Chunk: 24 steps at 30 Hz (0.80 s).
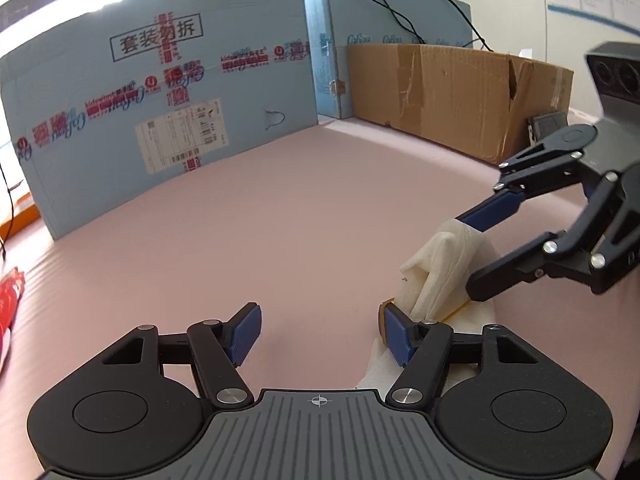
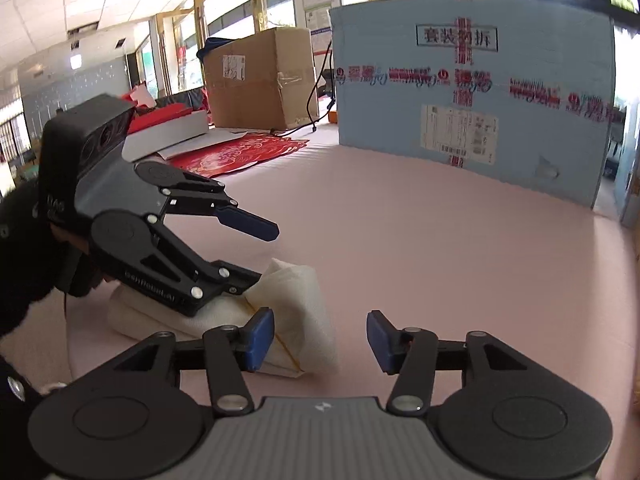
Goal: Fold shopping bag
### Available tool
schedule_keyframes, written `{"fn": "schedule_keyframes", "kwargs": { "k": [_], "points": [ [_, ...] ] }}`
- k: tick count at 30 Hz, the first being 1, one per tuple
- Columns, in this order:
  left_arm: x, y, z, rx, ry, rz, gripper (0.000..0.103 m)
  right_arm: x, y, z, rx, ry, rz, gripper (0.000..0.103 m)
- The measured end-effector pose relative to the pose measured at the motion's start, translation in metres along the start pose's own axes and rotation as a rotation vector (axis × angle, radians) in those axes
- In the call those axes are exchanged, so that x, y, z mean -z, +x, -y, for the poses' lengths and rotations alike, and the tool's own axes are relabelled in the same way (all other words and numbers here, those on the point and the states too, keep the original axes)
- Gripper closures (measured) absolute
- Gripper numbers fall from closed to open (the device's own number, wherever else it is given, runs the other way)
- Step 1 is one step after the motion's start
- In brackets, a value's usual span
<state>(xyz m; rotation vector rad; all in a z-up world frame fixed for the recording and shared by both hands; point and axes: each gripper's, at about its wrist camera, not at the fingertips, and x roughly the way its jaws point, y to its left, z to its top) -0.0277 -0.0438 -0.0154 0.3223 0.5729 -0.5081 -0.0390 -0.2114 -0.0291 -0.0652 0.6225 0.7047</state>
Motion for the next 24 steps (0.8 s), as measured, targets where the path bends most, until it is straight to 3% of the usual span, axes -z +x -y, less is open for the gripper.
{"fn": "schedule_keyframes", "kwargs": {
  "k": [2, 4, 8, 13, 16, 18, 22, 24],
  "points": [
    [-0.003, 0.000, 0.002, -0.015, 0.032, 0.001, 0.038, -0.004, 0.011, 0.015, -0.080, 0.108, -0.011, 0.072],
    [-0.006, 0.000, 0.004, -0.053, 0.060, 0.003, 0.036, -0.001, 0.013, 0.022, -0.122, 0.184, 0.006, 0.084],
    [-0.023, 0.003, 0.014, -0.144, 0.152, 0.019, 0.036, 0.012, -0.001, 0.016, -0.080, 0.284, 0.123, 0.089],
    [-0.045, 0.002, 0.037, -0.205, 0.242, 0.083, 0.036, 0.027, -0.018, -0.010, 0.163, 0.331, 0.335, 0.089],
    [-0.047, -0.003, 0.045, -0.173, 0.246, 0.102, 0.035, 0.033, -0.018, -0.001, 0.223, 0.457, 0.371, 0.089],
    [-0.045, -0.012, 0.047, -0.198, 0.220, 0.124, 0.034, 0.039, -0.018, 0.015, 0.256, 0.574, 0.373, 0.089],
    [-0.040, -0.030, 0.049, -0.155, 0.034, 0.240, 0.034, 0.057, -0.018, 0.043, 0.143, 0.837, 0.427, 0.089],
    [-0.035, -0.021, 0.051, -0.111, 0.000, 0.215, 0.034, 0.060, -0.015, 0.042, 0.112, 0.887, 0.454, 0.089]
  ]
}}
